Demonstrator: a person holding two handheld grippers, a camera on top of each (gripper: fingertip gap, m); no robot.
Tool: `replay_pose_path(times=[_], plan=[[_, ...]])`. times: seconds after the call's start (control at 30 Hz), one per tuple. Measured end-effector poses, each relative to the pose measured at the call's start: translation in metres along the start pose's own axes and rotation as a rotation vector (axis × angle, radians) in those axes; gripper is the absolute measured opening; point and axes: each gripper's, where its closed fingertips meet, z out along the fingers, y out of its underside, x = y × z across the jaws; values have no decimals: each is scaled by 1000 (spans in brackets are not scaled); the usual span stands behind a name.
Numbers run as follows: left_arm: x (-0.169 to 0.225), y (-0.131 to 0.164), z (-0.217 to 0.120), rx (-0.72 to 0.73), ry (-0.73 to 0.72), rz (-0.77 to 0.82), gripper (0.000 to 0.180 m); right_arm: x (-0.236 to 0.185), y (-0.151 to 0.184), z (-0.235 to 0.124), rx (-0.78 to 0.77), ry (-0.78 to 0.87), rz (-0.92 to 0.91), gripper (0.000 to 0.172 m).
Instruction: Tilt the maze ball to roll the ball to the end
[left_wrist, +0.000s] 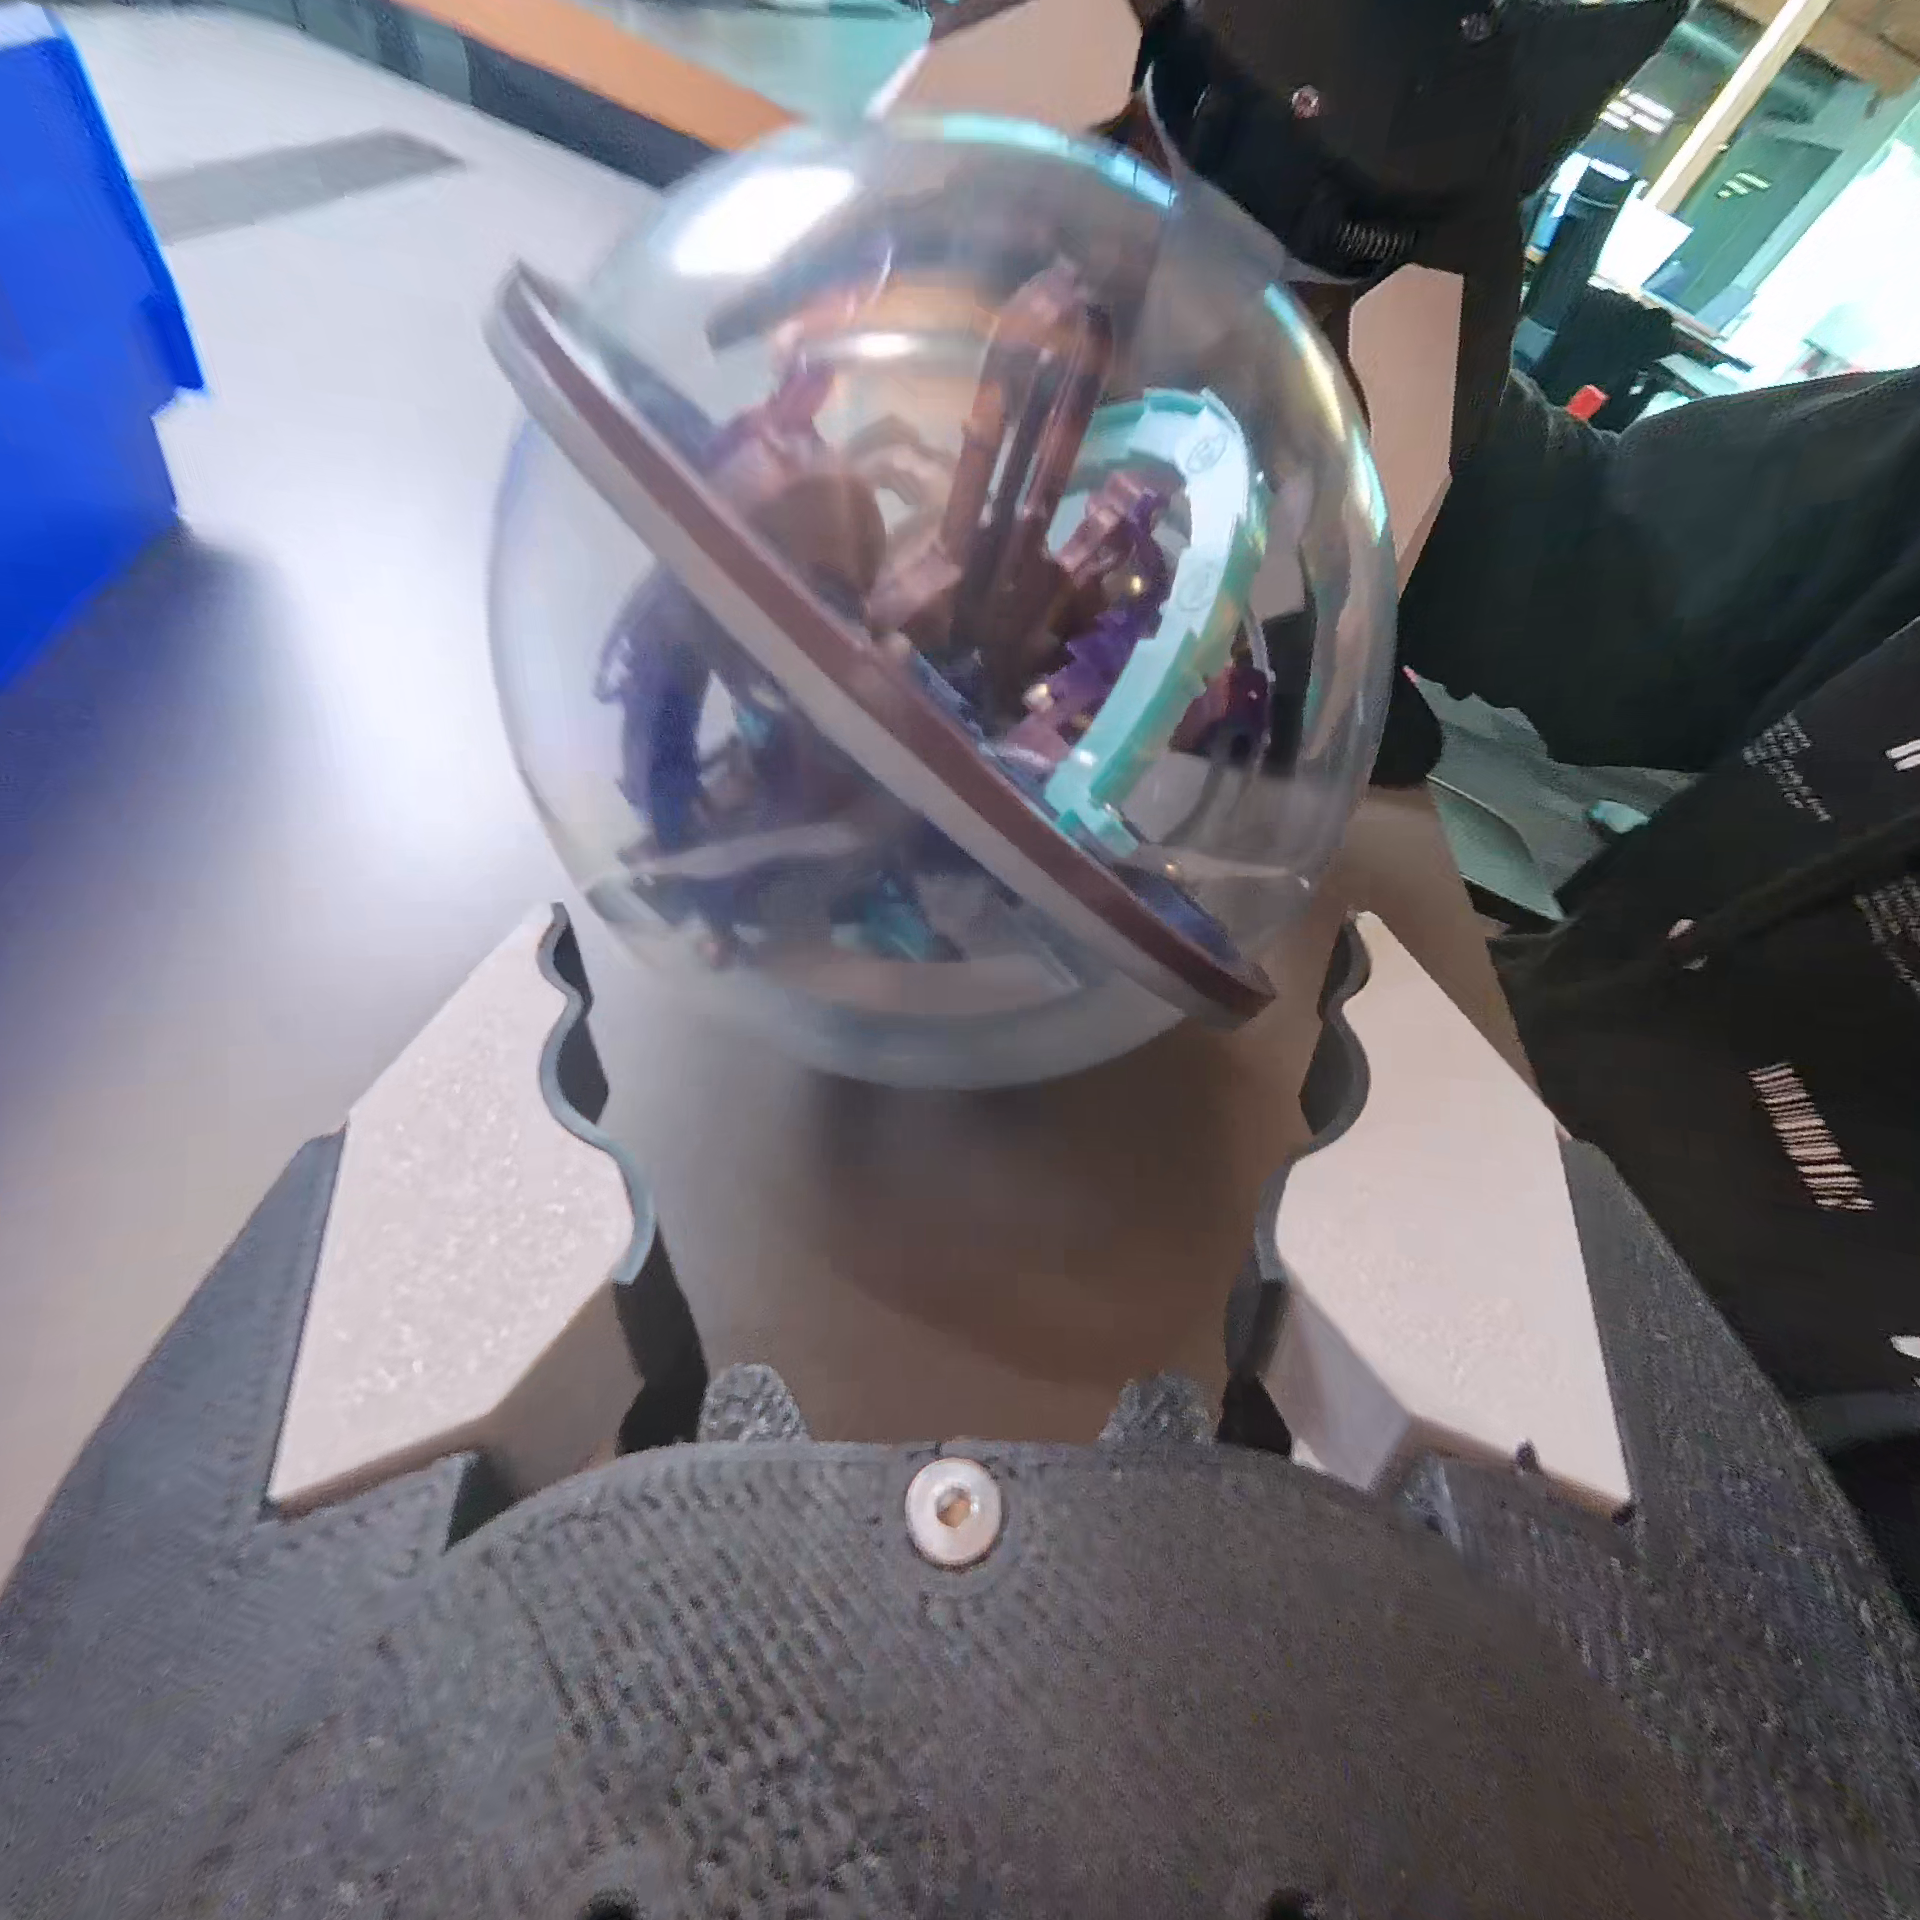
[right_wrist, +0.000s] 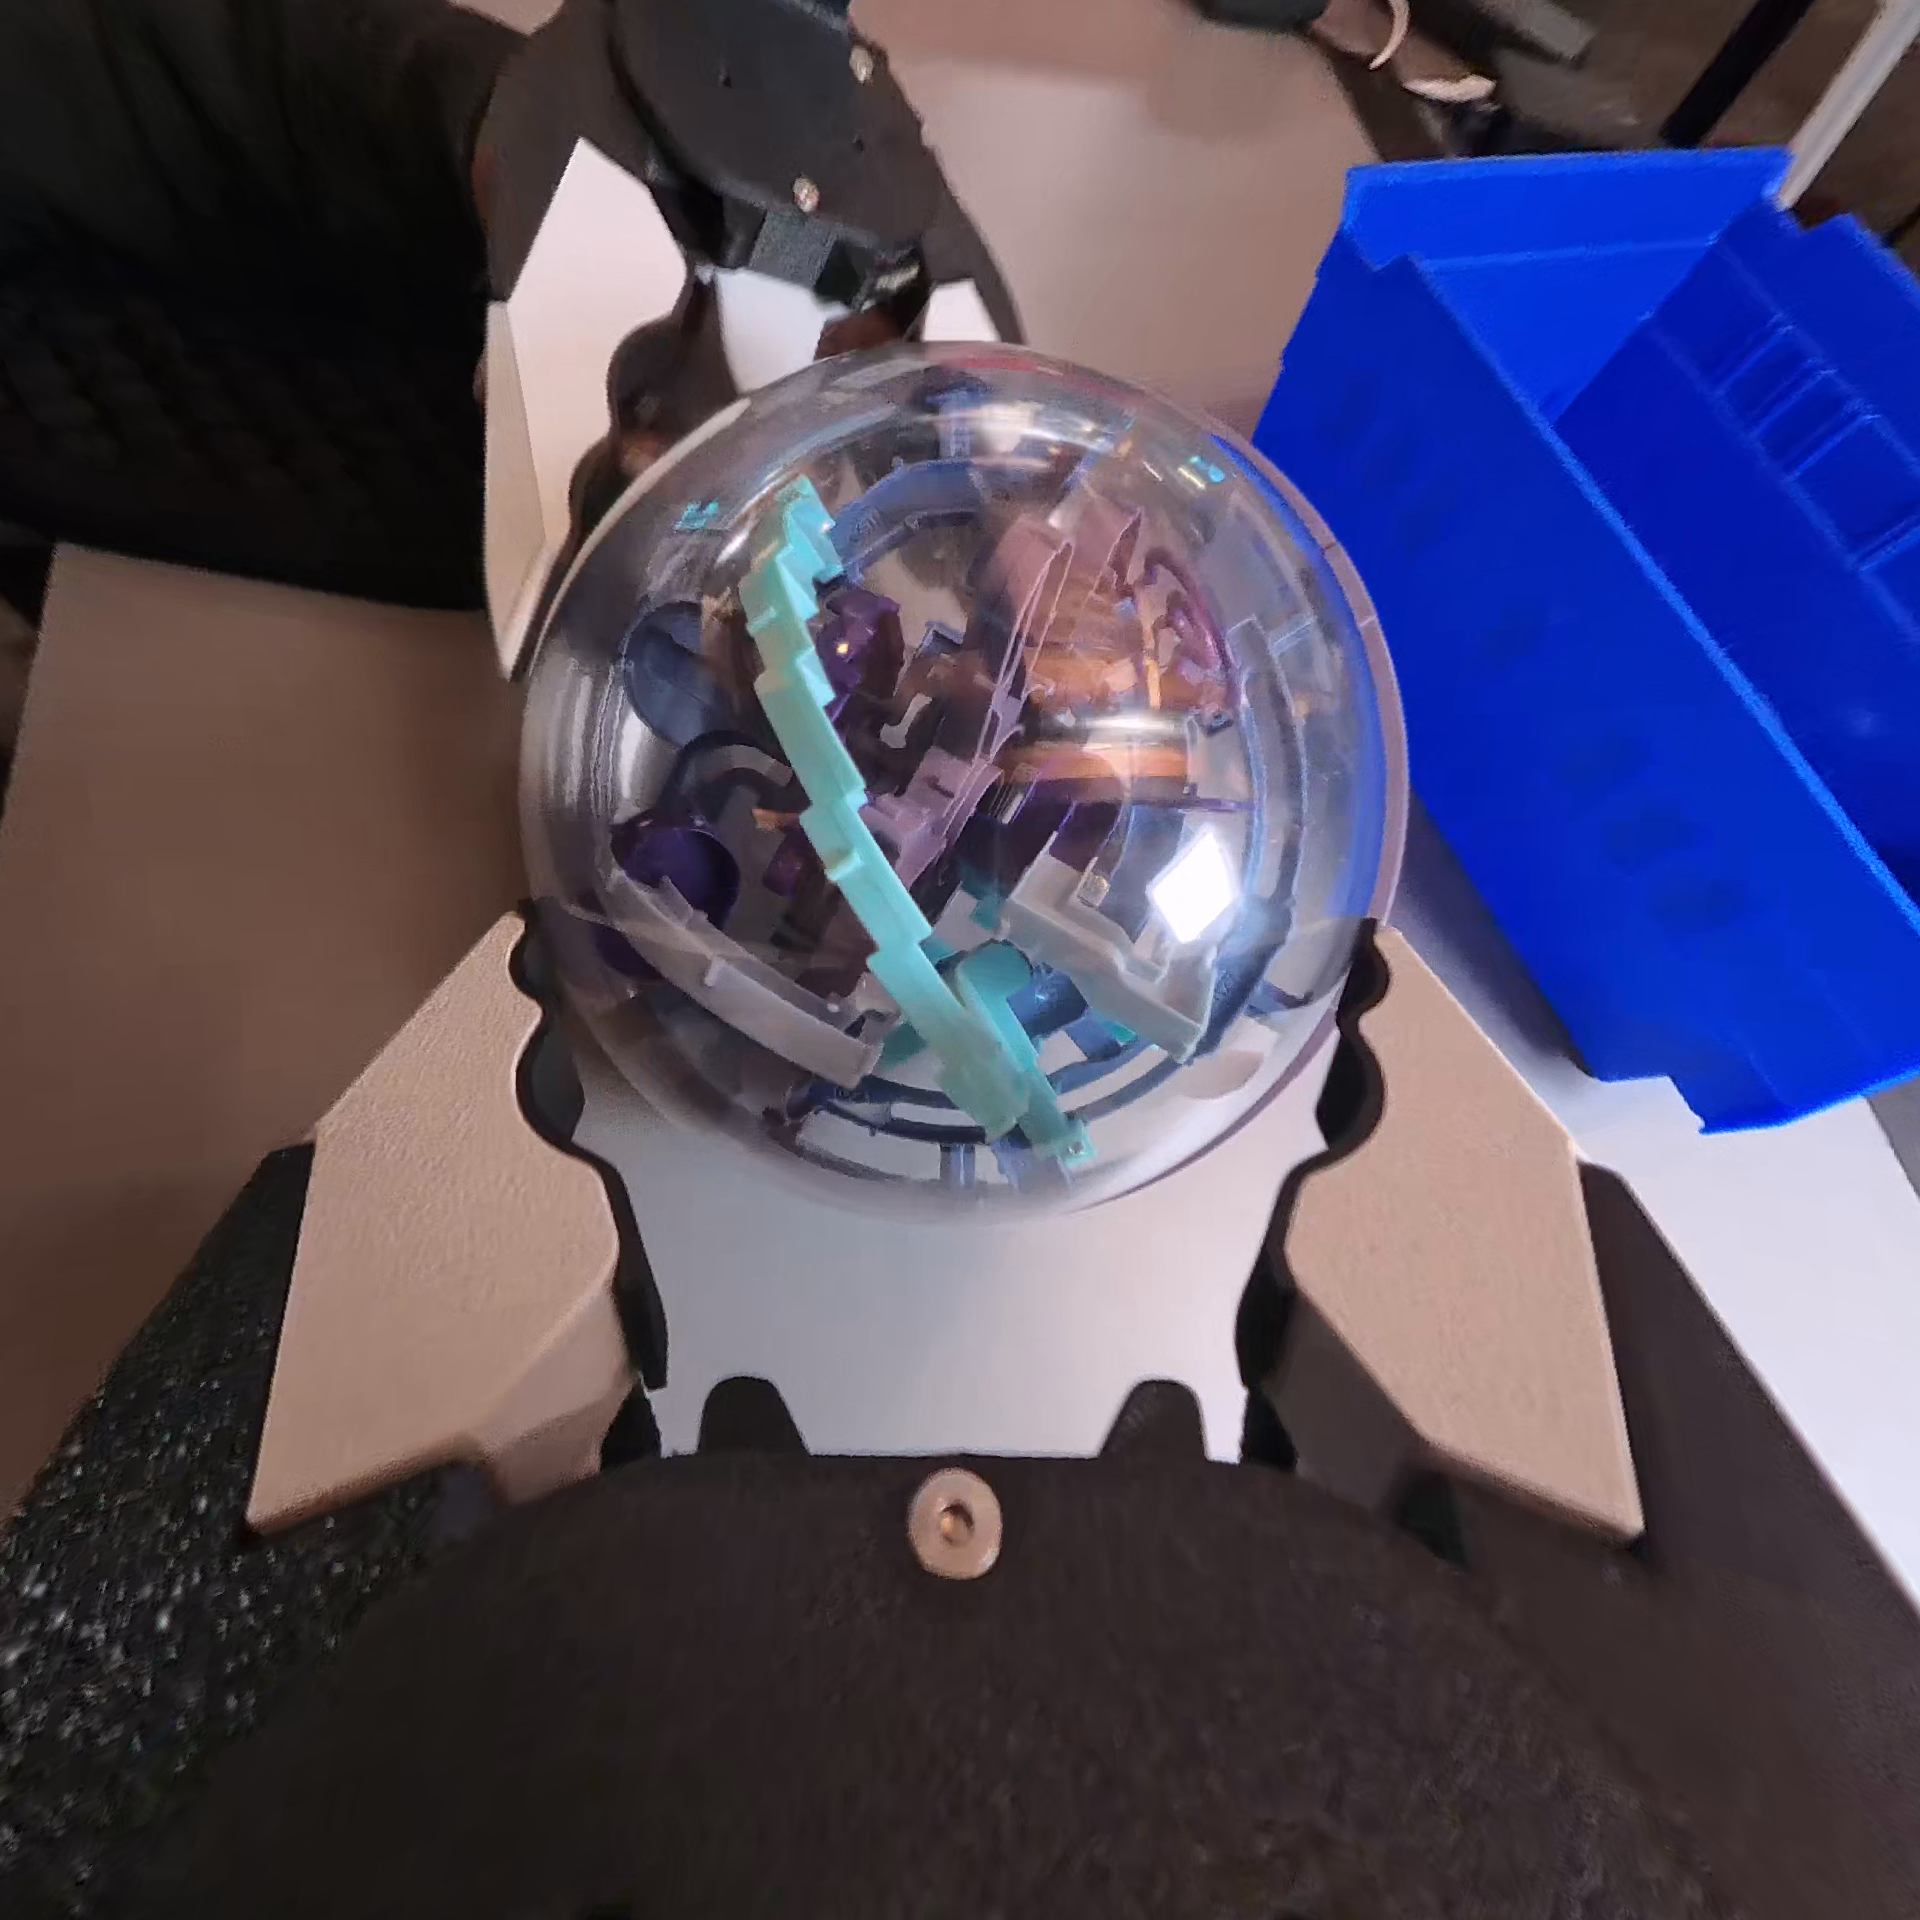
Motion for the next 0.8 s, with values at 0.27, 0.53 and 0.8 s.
replay_pose_path(times=[0.27,0.53,0.8], plan=[[7,-34,-14,184,-36,141,141,-13,-7,4,-77,-142,-92,143],[13,-29,-13,168,27,103,138,-18,-12,5,0,-131,-77,143],[11,-28,-12,166,25,86,137,-14,2,-6,157,-24,42,139]])
